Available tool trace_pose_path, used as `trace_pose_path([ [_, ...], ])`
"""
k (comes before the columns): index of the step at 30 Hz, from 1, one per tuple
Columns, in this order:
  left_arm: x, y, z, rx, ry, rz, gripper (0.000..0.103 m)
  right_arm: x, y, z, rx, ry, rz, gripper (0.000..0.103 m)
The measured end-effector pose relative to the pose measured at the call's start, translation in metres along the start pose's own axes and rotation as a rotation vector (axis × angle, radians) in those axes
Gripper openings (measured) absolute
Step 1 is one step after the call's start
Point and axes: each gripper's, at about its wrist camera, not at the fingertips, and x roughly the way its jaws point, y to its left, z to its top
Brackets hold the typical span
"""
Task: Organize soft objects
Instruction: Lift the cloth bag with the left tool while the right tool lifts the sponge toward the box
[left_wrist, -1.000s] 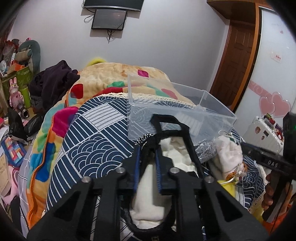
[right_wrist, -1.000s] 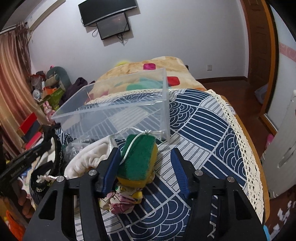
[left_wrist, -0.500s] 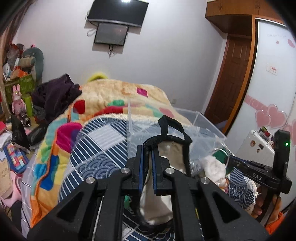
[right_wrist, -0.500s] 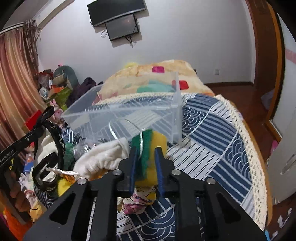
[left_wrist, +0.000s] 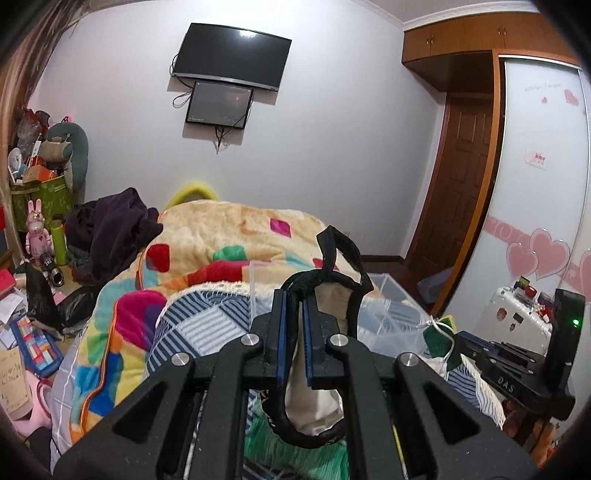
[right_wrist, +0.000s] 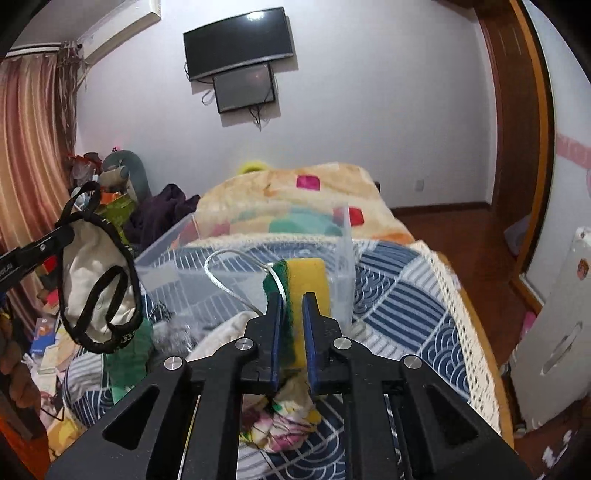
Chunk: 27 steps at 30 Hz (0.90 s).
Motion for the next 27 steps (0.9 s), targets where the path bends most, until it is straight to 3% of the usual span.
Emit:
trace_pose_path([
  [5,0.015,-0.004,0.020,0.008,-0.013,-0.007,0.007,0.005,0.013,0.018,-0.057,-0.044,-0.004,0.007],
  [9,0.031,-0.005,0.029,0.009,0.005,0.000,0.007,0.020,0.020,0.026,-0.108,-0.030,-0.036,0.007],
  [13,0.034,-0.004,0.024,0.008,0.015,0.002,0.007,0.017,0.002,0.015,-0.047,0.002,-0.020,0.009],
  [18,0.033,0.001,0.013,-0.013,0.039,-0.006,0.007,0.004,-0.027,0.002,0.012,0.021,-0.086,0.037],
  [21,0.034,0.002,0.009,-0.017,0.049,-0.006,0.007,0.006,-0.046,-0.004,0.069,0.053,-0.100,0.045],
  [26,0.036,0.000,0.005,-0.005,0.061,-0.008,0.007,0.023,-0.054,-0.013,0.129,0.121,-0.051,0.045],
  [27,0.036,-0.001,0.005,-0.003,0.062,-0.009,0.007,0.025,-0.051,-0.014,0.127,0.126,-0.038,0.051],
])
